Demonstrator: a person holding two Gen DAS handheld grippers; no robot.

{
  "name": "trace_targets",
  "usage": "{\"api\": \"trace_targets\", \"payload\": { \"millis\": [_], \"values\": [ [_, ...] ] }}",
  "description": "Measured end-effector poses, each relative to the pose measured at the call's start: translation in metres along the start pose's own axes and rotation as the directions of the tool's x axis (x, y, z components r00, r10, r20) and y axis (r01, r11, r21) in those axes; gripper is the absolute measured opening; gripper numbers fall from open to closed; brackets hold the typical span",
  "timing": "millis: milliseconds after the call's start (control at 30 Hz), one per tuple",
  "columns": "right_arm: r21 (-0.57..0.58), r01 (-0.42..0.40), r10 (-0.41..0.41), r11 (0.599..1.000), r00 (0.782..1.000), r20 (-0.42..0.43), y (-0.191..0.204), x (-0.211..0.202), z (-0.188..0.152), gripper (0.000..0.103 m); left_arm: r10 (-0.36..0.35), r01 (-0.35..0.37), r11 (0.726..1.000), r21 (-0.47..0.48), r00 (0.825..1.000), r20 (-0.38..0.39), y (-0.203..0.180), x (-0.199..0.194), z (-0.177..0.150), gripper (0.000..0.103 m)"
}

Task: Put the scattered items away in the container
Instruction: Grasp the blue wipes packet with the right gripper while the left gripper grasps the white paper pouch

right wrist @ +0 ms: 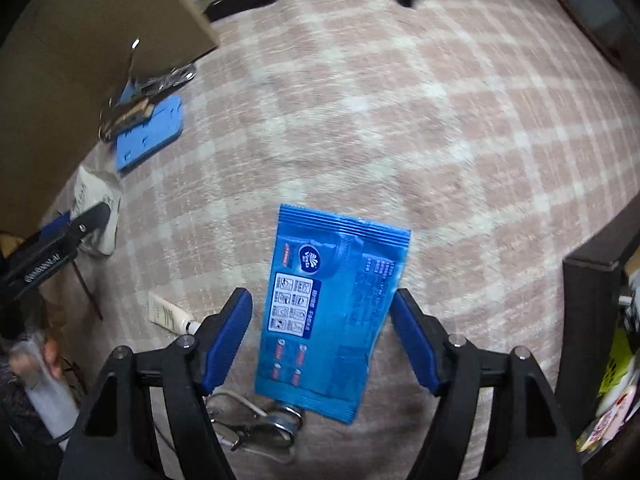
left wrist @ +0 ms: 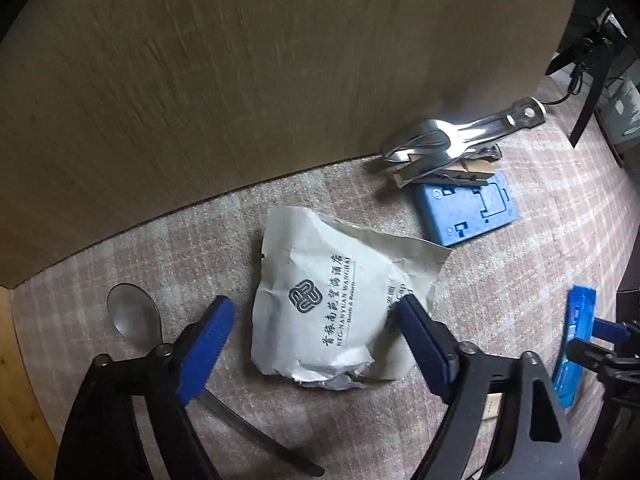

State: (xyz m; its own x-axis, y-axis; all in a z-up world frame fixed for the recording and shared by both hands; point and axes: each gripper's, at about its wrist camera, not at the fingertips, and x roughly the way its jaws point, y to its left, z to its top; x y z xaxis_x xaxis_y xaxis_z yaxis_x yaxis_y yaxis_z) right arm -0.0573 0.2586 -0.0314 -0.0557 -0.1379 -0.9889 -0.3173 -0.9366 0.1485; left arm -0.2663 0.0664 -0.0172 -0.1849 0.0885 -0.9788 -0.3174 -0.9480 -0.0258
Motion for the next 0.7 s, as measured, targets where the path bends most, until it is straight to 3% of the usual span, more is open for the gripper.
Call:
{"api": "trace_targets", "payload": {
  "millis": [67,200,267,300,367,700],
  "values": [
    [-0.048,0.05,-0.049,0.998,0.999,0.002,0.014,0.004,0.0,0.073,-0.012,0.012,1.0,0.009,1.0,0.01,-0.002,-0.003,-0.002,0.063],
    [-0.137,0.097,-0.096,0.986,0.995,0.016,0.028,0.007,-0.004,0.069,-0.027,0.027,1.0,0.006,0.999,0.025,-0.001,-0.005,-0.006,0.052],
    [-0.194,0.127,-0.123,0.973,0.992,0.032,0.032,0.006,-0.01,0.056,-0.044,0.044,0.999,-0.006,0.999,0.03,0.002,-0.006,-0.008,0.044],
    [-0.214,0.13,-0.126,0.968,0.991,0.036,0.033,0.006,-0.012,0.055,-0.051,0.052,0.999,-0.015,0.998,0.031,0.003,-0.006,-0.009,0.042],
    [-0.247,0.12,-0.116,0.961,0.993,0.032,0.033,0.006,-0.018,0.047,-0.075,0.076,0.996,-0.046,0.997,0.03,0.008,-0.007,-0.011,0.033],
    [-0.264,0.016,-0.014,0.964,1.0,0.009,-0.034,-0.019,-0.035,0.014,-0.111,0.113,0.986,-0.121,0.993,0.028,0.009,-0.014,-0.024,0.023]
  ]
}}
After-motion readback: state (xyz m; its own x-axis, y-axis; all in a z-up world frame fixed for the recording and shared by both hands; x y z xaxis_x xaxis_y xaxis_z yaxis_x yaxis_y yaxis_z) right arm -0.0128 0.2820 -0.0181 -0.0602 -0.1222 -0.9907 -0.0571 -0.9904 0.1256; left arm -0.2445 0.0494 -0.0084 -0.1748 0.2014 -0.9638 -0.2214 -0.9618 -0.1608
